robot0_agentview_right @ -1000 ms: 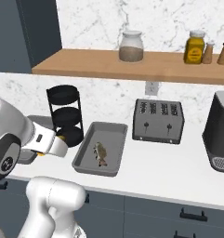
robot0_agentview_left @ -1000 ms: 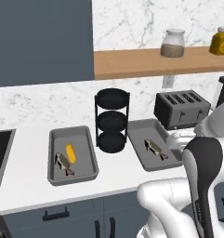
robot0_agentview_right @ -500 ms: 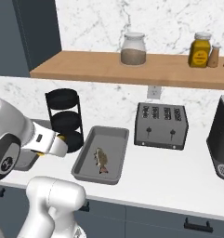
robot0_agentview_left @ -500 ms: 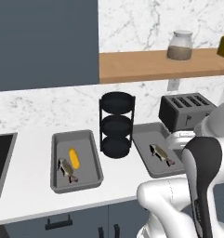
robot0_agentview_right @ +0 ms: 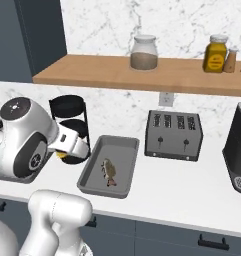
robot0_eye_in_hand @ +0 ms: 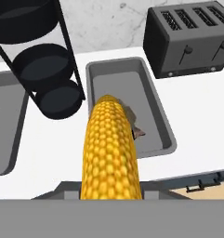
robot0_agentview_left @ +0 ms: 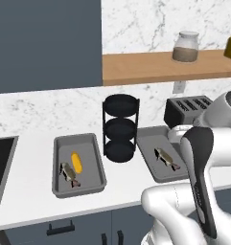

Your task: Place one corn and one fish in each tupperware on the nearby counter, to pack two identical lunches.

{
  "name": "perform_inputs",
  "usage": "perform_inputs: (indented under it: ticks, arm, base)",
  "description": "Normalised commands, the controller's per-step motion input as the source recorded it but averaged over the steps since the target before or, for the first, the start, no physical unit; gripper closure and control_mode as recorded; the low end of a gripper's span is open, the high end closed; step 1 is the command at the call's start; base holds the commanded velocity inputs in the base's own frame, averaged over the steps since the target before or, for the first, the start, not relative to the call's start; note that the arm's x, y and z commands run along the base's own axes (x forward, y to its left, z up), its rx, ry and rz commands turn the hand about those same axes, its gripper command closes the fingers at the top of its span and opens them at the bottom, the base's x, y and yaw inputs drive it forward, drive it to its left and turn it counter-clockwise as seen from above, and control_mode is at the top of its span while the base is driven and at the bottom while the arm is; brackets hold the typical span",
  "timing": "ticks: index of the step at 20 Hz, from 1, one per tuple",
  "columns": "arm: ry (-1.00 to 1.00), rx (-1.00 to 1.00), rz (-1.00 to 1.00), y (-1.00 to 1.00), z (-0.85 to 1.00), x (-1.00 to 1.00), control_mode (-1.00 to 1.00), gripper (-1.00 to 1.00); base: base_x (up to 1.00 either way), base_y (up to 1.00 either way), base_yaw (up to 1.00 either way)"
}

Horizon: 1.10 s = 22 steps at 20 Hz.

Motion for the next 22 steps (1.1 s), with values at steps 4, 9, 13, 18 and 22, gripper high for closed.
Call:
perform_inputs:
  ticks: [4, 9, 13, 18, 22]
  arm:
    - [0.03, -0.01, 0.00, -0.40, -0.36, 0.76, -1.00, 1.00]
    - [0.00, -0.06, 0.00, -0.51, -0.51, 0.79, -1.00, 1.00]
    - [0.00, -0.15, 0.00, -0.36, -0.69, 0.82, -1.00, 1.00]
    - [0.00, -0.12, 0.00, -0.20, -0.57, 0.63, -1.00, 1.00]
    - [0.02, 0.00, 0.00, -0.22, -0.36, 0.39, -1.00, 1.00]
  base:
    - [0.00, 0.00, 0.00]
    - [0.00, 0.00, 0.00]
    - [0.00, 0.00, 0.00]
    - [0.00, 0.00, 0.00]
    - [0.00, 0.00, 0.00]
